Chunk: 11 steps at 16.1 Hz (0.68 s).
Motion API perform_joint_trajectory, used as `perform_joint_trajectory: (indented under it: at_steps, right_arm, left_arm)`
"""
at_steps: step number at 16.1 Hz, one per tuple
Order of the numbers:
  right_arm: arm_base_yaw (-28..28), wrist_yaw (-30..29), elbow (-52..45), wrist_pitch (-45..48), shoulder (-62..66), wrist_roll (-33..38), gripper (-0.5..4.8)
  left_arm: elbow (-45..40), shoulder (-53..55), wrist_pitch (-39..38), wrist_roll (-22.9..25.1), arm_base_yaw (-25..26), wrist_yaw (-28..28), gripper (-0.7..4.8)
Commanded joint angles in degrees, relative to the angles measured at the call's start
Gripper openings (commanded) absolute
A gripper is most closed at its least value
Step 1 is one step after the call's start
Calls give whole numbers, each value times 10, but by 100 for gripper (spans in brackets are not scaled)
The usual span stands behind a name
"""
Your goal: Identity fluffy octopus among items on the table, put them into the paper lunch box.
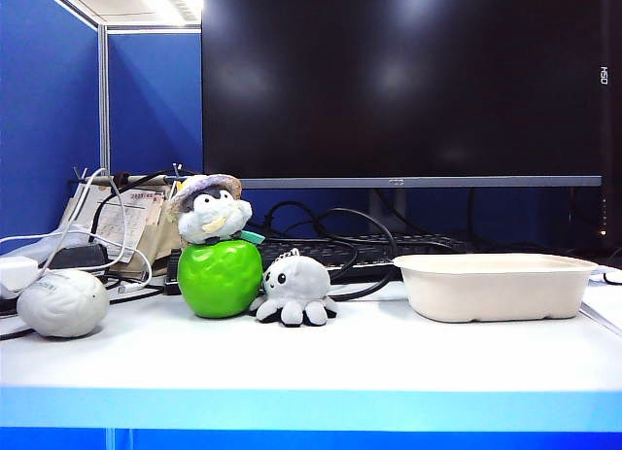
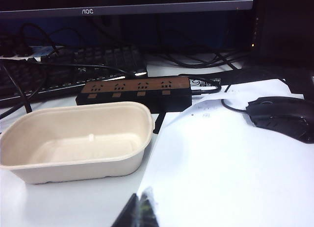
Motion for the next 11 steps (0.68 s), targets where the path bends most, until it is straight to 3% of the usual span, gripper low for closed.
perform_joint_trajectory:
  at_steps: [1, 9, 11]
  right_arm:
    - [0, 0, 1, 7, -1, 2, 3]
    - [0, -1, 1, 9, -1, 2, 3]
    - [1, -1, 1, 9, -1, 39, 3]
  left_arm:
    - [0, -2, 9, -3, 0, 2, 57]
    - [0, -2, 9, -5, 0, 3, 57]
    - [0, -2, 9, -35, 0, 15, 57]
